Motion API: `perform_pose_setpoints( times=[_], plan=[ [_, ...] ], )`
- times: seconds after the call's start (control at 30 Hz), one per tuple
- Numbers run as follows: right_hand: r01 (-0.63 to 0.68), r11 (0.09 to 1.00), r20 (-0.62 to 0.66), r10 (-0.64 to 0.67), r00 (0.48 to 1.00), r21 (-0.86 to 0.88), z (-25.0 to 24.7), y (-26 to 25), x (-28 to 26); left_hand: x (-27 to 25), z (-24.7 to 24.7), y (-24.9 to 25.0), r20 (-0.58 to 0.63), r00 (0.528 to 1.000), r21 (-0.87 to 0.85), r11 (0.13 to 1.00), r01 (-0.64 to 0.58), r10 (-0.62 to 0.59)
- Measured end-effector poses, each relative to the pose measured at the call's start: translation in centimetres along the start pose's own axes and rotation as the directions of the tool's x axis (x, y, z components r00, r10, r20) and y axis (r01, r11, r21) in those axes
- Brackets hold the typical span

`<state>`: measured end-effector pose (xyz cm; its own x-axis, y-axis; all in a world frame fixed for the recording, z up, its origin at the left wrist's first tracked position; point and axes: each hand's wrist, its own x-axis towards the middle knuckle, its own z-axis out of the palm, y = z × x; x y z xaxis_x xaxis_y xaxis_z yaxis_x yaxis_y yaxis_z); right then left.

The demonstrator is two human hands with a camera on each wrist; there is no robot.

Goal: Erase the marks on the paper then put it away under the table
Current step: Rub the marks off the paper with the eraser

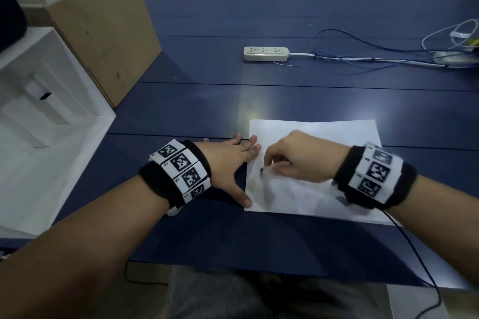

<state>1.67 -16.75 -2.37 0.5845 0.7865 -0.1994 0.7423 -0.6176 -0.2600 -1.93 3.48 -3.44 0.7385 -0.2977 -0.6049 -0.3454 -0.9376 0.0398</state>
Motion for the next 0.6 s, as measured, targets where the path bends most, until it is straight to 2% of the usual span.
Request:
perform_pose_setpoints(
  times=[0.07,0.13,0.23,0.3,0.33,0.43,0.5,0.53,0.6],
  plan=[
    [0.078,0.99,0.122,-0.092,0.988,0.117,0.8,-1.5,-1.3,-0.1,0.0,0.1,0.0,1.0,-0.001,1.0,0.002,-0.002],
    [0.079,0.987,0.177,-0.104,0.979,0.141,0.9,-1.9,-1.6,0.0,0.1,0.0,-0.002,1.0,0.0,1.0,-0.003,0.003],
    [-0.007,1.0,0.033,0.008,0.999,-0.015,-0.5,-0.2,-0.1,0.0,0.1,0.0,-0.004,1.0,-0.005,1.0,-0.007,0.007],
    [-0.071,0.997,-0.043,0.07,0.997,-0.031,-0.9,0.7,0.2,0.0,0.0,0.0,-0.002,1.0,-0.005,1.0,-0.009,0.009],
    [-0.054,0.998,-0.047,0.053,0.997,-0.02,-0.7,0.8,0.0,0.0,0.0,0.0,-0.003,1.0,-0.004,1.0,-0.008,0.008],
    [0.071,0.99,0.129,-0.087,0.988,0.123,0.6,-0.9,-1.6,0.0,0.1,0.0,-0.005,1.0,-0.001,1.0,0.002,-0.002],
    [0.083,0.981,0.232,-0.123,0.965,0.174,1.1,-1.9,-2.2,0.0,0.1,-0.1,0.003,1.0,0.0,1.0,0.002,-0.002],
    [0.076,0.984,0.232,-0.112,0.966,0.16,1.1,-1.9,-2.0,0.1,0.1,-0.1,0.004,1.0,-0.001,1.0,0.002,-0.002],
    [0.041,0.996,0.14,-0.053,0.989,0.084,0.4,-1.0,-0.8,0.2,0.1,0.0,0.0,1.0,0.001,1.0,-0.001,0.001]
  ],
)
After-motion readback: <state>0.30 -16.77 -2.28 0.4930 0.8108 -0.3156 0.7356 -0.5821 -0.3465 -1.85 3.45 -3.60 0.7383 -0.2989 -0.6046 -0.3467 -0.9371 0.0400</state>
